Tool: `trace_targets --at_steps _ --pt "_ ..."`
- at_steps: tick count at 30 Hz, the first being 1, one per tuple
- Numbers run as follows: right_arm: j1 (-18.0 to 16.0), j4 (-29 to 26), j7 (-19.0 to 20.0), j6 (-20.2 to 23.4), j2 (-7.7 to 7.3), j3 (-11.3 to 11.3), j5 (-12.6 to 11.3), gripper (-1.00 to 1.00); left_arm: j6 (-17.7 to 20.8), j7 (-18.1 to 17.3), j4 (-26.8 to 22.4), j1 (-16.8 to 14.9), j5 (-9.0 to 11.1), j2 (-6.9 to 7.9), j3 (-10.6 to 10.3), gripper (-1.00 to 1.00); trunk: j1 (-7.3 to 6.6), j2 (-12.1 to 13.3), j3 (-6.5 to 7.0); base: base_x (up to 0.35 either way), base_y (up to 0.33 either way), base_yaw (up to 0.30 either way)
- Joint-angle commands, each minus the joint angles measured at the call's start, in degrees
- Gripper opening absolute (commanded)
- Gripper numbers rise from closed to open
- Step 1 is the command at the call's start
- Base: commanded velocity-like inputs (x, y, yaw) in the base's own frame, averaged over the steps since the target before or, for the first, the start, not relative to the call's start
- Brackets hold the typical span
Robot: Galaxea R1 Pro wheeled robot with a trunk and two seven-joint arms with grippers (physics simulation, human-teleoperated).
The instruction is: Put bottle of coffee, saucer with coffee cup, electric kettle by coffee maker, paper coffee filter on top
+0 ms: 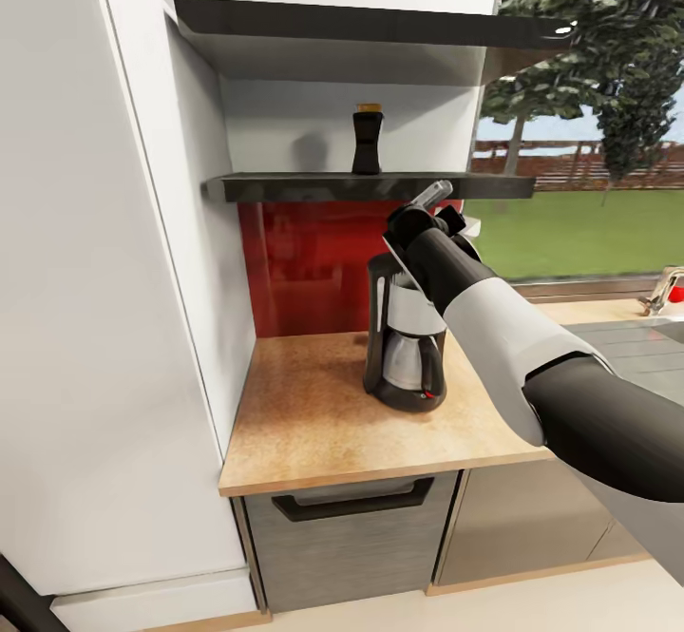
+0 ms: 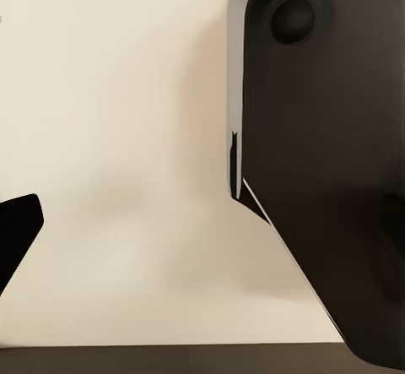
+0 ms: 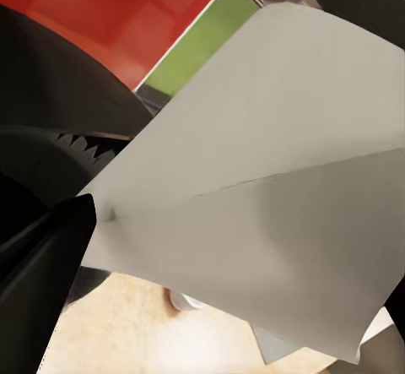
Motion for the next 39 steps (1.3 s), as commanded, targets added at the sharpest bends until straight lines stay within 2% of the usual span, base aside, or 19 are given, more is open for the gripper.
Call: trace_targets --at_steps 1,39 --pt "-0.08 0.03 -0.26 0.27 0.0 0.2 -0.18 -1.0 -0.13 0.07 -0.04 -0.01 -0.07 0.02 -0.06 1.0 0.04 -0.12 -0.12 0.086 0.129 0.0" --pt "0.27 2.15 -0.26 0.27 0.0 0.03 -0.18 -1.0 -0.13 0.1 -0.04 -0.01 -0.07 0.02 0.02 1.0 0.04 -0.12 -0.12 0.029 0.015 0.0"
